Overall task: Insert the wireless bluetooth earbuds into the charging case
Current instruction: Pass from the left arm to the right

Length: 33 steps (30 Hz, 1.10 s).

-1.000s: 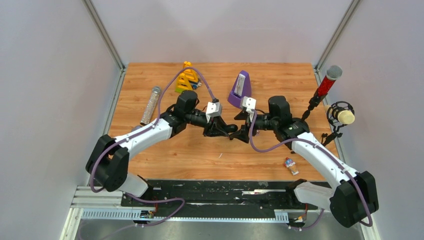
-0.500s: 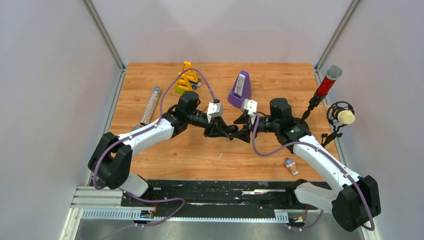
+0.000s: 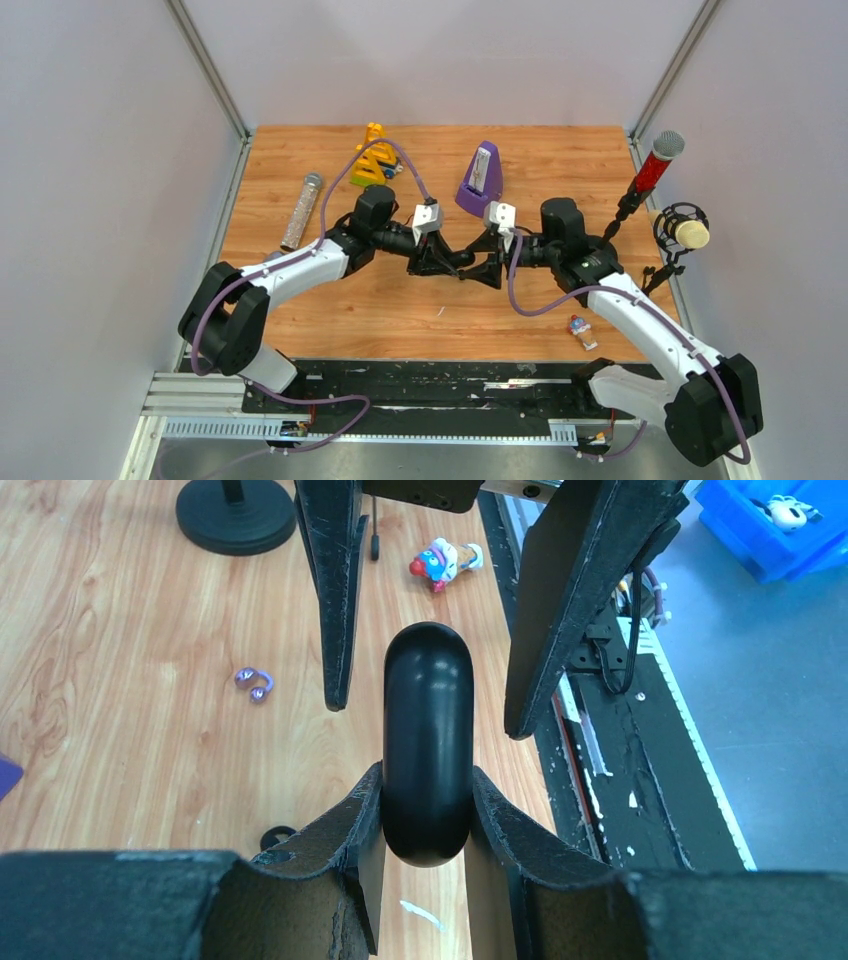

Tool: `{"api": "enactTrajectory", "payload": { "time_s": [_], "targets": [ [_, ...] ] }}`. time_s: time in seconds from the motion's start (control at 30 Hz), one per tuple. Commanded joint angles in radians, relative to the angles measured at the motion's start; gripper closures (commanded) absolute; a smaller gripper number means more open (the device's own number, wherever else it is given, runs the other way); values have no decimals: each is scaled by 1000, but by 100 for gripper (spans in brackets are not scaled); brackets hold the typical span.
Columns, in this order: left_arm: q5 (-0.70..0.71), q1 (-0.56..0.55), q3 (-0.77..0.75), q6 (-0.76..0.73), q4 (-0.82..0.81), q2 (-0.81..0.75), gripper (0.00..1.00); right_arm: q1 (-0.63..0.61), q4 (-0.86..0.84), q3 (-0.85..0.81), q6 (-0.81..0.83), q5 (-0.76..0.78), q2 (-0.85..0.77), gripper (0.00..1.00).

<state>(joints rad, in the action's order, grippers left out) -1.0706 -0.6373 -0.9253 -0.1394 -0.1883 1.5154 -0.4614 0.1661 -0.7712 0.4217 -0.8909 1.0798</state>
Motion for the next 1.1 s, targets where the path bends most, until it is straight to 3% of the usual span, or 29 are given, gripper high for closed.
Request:
{"api": "enactTrajectory", "payload": {
  "time_s": [0.0,0.57,0.93,0.97,1.03,1.07],
  "targets": [
    [-36,12,18,52,-95,-19,99,6,-41,-4,-16,-35,17,43],
    [-54,13,35,48,-116,-24,99,10,-72,-17,-91,-82,30,55],
    [-58,11,37,50,-125,-17,98,10,-58,-22,-82,-114,40,76],
    [-58,13,36,52,-126,-18,96,10,-57,-22,-81,-115,39,79],
    [-54,13,34,55,-125,-19,78,10,-55,-22,-77,-117,39,84],
    [-53,12,33,56,-124,-19,49,10,-53,-22,-74,-117,38,87]
  ]
}}
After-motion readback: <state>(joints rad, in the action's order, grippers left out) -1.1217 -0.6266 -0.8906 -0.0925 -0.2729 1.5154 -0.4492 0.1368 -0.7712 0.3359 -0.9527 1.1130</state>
